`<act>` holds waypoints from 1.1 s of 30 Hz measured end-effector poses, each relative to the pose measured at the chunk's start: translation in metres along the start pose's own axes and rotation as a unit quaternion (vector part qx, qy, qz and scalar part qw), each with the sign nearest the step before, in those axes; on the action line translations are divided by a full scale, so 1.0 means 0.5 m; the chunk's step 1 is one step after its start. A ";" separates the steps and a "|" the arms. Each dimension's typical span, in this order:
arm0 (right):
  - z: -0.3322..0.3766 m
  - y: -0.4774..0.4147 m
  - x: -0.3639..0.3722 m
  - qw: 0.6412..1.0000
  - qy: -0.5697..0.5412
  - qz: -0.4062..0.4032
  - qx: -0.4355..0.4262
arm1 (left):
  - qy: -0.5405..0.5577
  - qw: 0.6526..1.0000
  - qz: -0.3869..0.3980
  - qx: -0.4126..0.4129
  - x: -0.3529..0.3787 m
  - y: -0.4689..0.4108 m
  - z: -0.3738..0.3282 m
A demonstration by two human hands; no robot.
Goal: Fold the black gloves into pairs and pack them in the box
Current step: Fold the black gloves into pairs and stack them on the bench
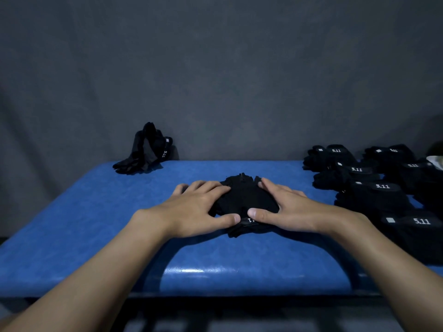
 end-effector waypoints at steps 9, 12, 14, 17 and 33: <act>0.018 0.012 -0.017 0.996 -0.068 -0.031 -0.039 | -0.018 0.999 -0.035 0.014 -0.014 0.007 -0.012; 0.041 0.013 -0.033 0.982 -0.132 -0.070 -0.111 | 0.011 0.994 -0.095 0.060 -0.040 0.017 -0.032; 0.050 0.018 -0.050 0.972 -0.169 -0.093 -0.136 | 0.041 0.987 -0.125 0.088 -0.057 0.026 -0.045; 0.058 0.034 -0.064 0.967 -0.199 -0.083 -0.134 | 0.060 0.983 -0.132 0.115 -0.066 0.036 -0.058; 0.029 0.039 -0.025 0.985 -0.142 0.007 -0.096 | 0.037 0.980 -0.140 0.133 -0.060 0.050 -0.071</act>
Point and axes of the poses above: each hand's wrist, its own y-axis away from the middle knuckle, its own x-axis out of the palm, z = x × y, the point moved 7 cm from there along -y, towards the middle knuckle, and after that the axes turned 7 degrees about -y, right-handed, at the moved point
